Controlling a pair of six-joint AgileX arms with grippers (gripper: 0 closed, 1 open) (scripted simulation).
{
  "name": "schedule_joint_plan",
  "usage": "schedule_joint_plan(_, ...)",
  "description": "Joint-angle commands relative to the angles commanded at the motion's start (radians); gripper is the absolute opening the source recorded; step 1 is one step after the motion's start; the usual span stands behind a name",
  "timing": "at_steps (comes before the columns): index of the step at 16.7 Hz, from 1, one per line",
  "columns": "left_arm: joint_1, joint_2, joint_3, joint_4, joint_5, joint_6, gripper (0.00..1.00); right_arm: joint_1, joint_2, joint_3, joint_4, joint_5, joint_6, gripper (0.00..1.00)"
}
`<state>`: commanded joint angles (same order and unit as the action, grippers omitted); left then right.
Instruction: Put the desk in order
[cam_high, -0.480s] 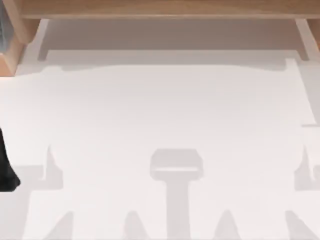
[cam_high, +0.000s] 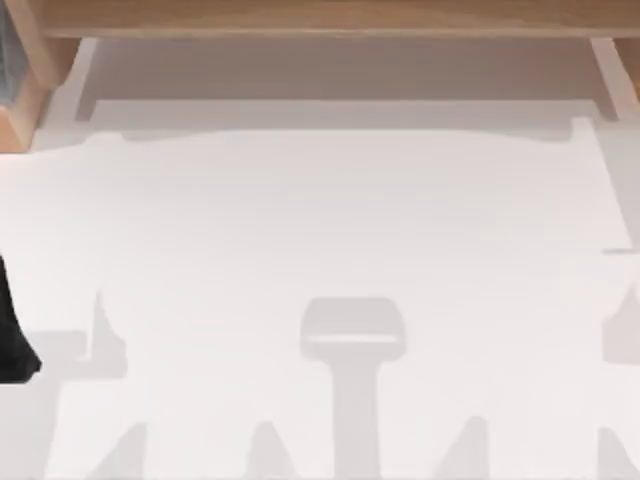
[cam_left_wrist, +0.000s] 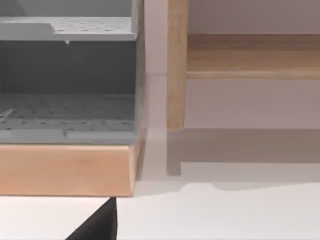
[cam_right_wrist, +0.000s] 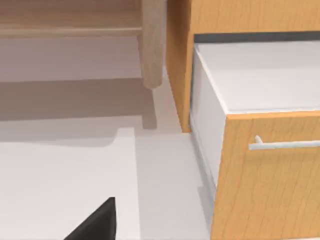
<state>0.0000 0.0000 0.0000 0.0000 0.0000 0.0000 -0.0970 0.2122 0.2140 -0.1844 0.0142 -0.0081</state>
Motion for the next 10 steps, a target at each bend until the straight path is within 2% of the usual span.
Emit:
schedule_joint_plan(4,0.0,0.0,0.0,0.0,0.0,0.0,1.0,-0.106,0.354,0.356,-0.247,0.005,-0.014,1.0)
schedule_joint_plan(10,0.0,0.0,0.0,0.0,0.0,0.0,1.0,-0.233,1.114,1.106,-0.643,0.0,-0.051,1.0)
